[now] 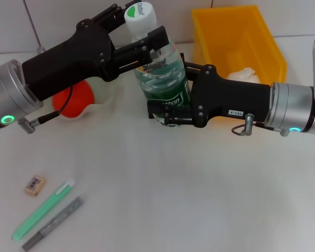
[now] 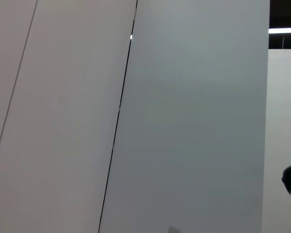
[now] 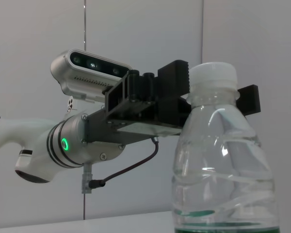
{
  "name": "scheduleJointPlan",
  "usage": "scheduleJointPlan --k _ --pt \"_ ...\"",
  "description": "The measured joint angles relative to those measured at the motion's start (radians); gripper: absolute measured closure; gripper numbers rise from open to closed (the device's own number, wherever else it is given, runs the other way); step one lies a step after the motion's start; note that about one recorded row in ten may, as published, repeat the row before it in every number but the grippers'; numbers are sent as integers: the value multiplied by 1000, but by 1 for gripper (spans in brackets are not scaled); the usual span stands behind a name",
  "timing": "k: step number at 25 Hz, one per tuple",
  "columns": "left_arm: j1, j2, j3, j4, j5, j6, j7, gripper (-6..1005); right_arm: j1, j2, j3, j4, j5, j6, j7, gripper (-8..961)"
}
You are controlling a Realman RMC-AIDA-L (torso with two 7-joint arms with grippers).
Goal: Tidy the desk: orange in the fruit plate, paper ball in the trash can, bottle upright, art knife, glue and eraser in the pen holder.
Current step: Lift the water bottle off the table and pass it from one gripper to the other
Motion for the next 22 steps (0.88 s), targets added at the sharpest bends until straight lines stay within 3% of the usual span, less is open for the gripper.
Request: scheduleJointPlan --k 22 --pt "-7 0 1 -2 0 -15 9 152 0 0 -1 -2 0 3 0 192"
